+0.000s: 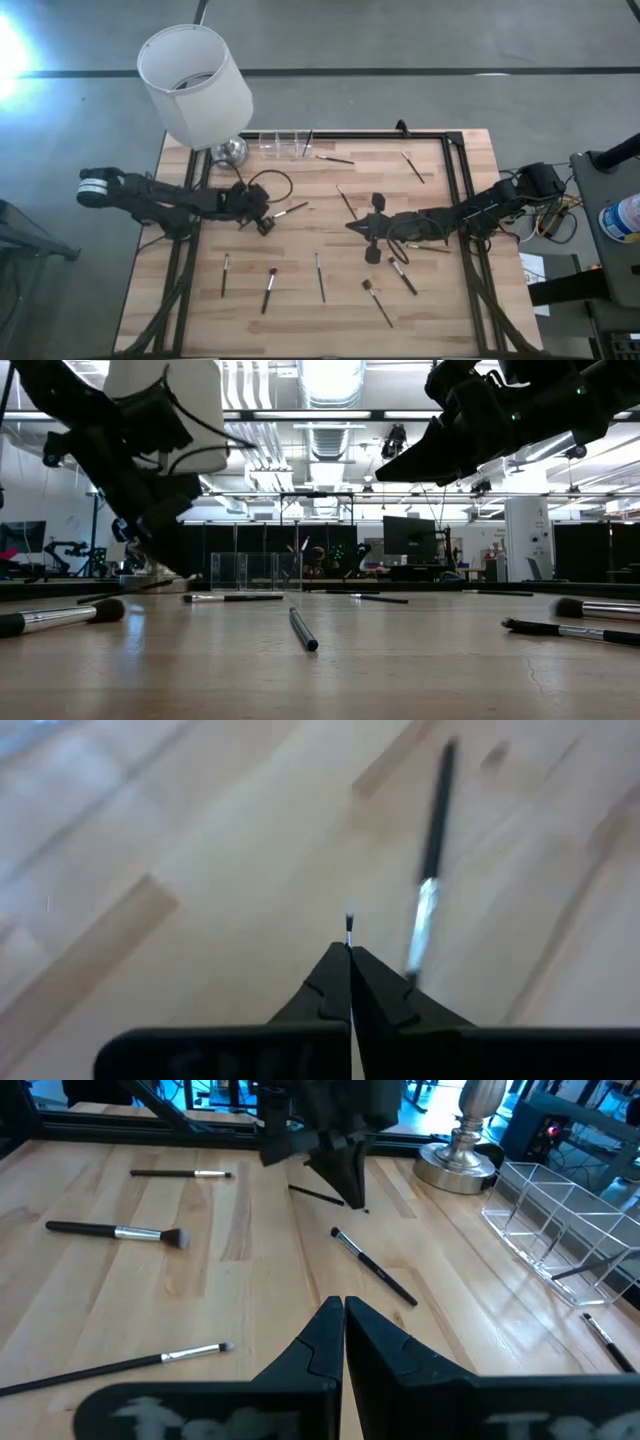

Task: Put items in baskets/containers
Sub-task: Put the eyeshadow brush into the transparent organizer

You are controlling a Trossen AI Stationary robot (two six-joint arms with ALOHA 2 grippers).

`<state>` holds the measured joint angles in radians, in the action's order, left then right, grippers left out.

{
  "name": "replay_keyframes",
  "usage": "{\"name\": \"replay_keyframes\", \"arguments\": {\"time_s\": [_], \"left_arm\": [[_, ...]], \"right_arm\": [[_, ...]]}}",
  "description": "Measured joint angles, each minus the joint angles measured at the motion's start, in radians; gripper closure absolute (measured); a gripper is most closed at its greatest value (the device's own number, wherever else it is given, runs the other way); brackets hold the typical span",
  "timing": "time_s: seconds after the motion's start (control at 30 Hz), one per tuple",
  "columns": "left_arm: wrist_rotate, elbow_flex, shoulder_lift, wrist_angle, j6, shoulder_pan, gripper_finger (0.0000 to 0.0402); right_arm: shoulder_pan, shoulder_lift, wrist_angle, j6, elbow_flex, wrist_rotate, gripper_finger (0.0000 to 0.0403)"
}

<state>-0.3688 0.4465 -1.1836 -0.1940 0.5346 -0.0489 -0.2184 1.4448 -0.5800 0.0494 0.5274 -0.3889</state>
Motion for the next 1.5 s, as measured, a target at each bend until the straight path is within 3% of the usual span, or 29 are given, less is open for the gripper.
{"name": "replay_keyframes", "arguments": {"time_s": [0.23, 0.47, 0.63, 0.83, 0.97, 1.3, 1.5], "left_arm": [[-0.103, -0.022, 0.009, 0.236, -0.003, 0.086, 0.0400], [-0.087, -0.073, 0.004, 0.471, -0.051, 0.098, 0.0400], [0.075, -0.084, -0.001, 0.407, -0.048, 0.102, 0.0401], [0.135, -0.033, -0.036, 0.227, -0.062, 0.146, 0.0367], [0.205, 0.018, -0.089, 0.211, -0.071, 0.213, 0.0337], [0.208, 0.216, -0.315, 0.149, -0.114, 0.434, 0.0323], [0.098, 0.350, -0.445, 0.029, -0.115, 0.479, 0.0323]], "right_arm": [[0.000, 0.000, 0.000, 0.003, 0.000, 0.000, 0.0394], [0.000, 0.009, -0.003, 0.001, 0.000, 0.000, 0.0394], [0.001, 0.043, -0.006, 0.000, 0.002, 0.000, 0.0394], [0.003, 0.059, -0.009, -0.004, 0.024, 0.006, 0.0394], [0.003, 0.060, -0.009, -0.004, 0.032, 0.008, 0.0394], [0.002, 0.060, -0.001, 0.000, 0.032, 0.008, 0.0394], [0.002, 0.060, -0.001, 0.000, 0.032, 0.024, 0.0394]]}}
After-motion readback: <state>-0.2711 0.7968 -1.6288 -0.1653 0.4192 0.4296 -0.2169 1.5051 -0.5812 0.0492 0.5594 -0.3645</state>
